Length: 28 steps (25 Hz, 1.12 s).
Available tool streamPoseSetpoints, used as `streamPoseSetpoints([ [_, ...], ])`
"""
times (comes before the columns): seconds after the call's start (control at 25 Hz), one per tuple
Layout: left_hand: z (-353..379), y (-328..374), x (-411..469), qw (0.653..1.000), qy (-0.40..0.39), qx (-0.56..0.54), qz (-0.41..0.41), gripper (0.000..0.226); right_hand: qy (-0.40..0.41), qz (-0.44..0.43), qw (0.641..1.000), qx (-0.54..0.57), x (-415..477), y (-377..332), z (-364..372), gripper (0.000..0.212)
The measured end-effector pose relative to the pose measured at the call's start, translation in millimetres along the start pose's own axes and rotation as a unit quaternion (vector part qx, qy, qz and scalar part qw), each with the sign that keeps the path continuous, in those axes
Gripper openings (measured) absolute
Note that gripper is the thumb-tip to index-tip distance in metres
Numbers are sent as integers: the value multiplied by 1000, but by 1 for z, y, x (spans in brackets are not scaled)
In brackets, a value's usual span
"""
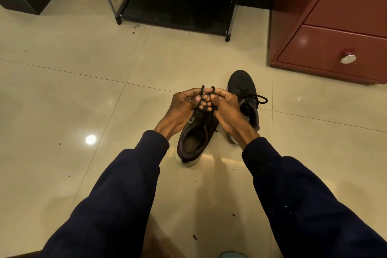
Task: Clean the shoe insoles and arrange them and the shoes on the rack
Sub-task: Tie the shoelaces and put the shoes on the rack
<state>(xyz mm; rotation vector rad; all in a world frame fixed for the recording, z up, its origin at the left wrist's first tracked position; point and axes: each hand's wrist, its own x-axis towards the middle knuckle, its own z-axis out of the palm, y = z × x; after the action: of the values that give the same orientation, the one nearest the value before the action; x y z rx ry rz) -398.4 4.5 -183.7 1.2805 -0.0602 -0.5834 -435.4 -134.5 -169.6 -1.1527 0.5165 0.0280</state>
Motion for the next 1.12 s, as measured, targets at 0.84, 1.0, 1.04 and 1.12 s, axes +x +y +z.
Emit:
streamPoseSetpoints([
  [0.84,-2,8,7,974,146,-58,-164,36,122,-106,980,-118,-15,14,-2,25],
  [1.0,-6,7,11,975,76,-59,-201,16,71,-172,958,-220,-15,14,-4,22],
  [1.04,-6,8,12,974,59,-62,-211,13,56,-185,952,-238,-15,14,-6,21],
  [1.12,-4,11,13,970,30,-64,-233,12,35,-203,946,-251,-16,15,-8,21],
])
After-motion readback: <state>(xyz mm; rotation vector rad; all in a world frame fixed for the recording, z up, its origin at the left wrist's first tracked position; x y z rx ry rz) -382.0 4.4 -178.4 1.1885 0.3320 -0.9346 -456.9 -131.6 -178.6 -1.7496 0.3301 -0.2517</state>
